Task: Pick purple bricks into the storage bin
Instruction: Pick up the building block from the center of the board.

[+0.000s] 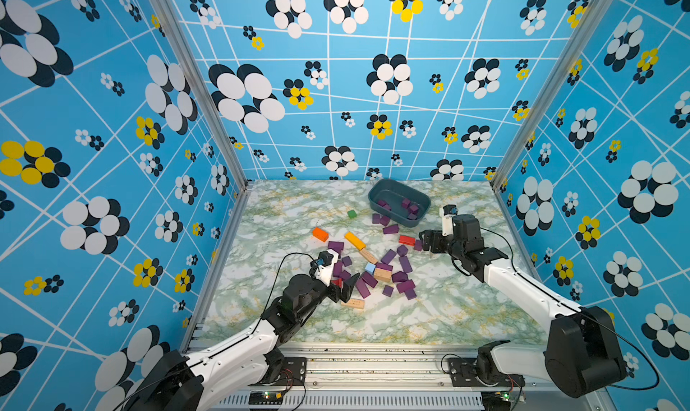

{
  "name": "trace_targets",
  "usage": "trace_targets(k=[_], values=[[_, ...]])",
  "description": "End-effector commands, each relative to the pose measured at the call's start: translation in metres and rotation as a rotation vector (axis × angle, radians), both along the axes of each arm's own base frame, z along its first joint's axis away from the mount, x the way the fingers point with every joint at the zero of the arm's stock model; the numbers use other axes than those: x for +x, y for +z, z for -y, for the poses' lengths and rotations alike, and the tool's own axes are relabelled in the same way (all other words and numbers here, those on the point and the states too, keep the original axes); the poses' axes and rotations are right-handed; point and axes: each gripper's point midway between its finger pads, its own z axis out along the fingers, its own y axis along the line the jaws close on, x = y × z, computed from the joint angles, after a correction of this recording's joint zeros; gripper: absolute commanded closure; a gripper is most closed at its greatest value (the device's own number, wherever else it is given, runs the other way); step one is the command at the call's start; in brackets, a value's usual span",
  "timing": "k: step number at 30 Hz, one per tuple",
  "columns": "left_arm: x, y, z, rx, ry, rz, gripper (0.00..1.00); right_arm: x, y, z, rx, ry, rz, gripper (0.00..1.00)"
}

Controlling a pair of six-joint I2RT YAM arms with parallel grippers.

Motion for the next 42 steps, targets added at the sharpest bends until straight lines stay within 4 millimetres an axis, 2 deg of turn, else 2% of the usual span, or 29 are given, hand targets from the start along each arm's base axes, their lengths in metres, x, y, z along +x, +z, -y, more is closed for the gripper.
trace_targets(k=[1,7,12,16,19,22,30,42], values=[[-0.001,0.003,0.000,-0.013,-0.001,-0.005,0.01,-0.008,-0.001,0.011,-0.028,-0.020,0.049,0.01],[0.001,0.000,-0.003,-0.004,0.023,-0.009,0.00,-0.027,-0.006,0.018,-0.014,-0.035,0.086,0.01],[0.009,-0.005,-0.011,0.031,0.090,-0.043,0.01,-0.037,-0.009,0.013,0.072,-0.040,0.086,0.01],[0.019,-0.008,-0.019,0.084,0.151,-0.065,0.01,-0.045,-0.018,0.000,0.162,-0.007,0.025,0.01],[0.021,-0.014,-0.020,0.122,0.160,-0.107,0.00,-0.053,-0.026,0.003,0.159,-0.021,-0.013,0.01],[0.021,-0.021,-0.020,0.140,0.163,-0.133,0.01,-0.059,-0.025,0.003,0.171,-0.014,0.005,0.01],[0.022,-0.030,-0.034,0.157,0.256,-0.242,0.01,-0.065,-0.018,0.010,0.186,-0.040,0.087,0.01],[0.020,-0.039,-0.063,0.247,0.399,-0.348,0.01,-0.064,-0.032,0.005,0.233,-0.048,0.048,0.01]])
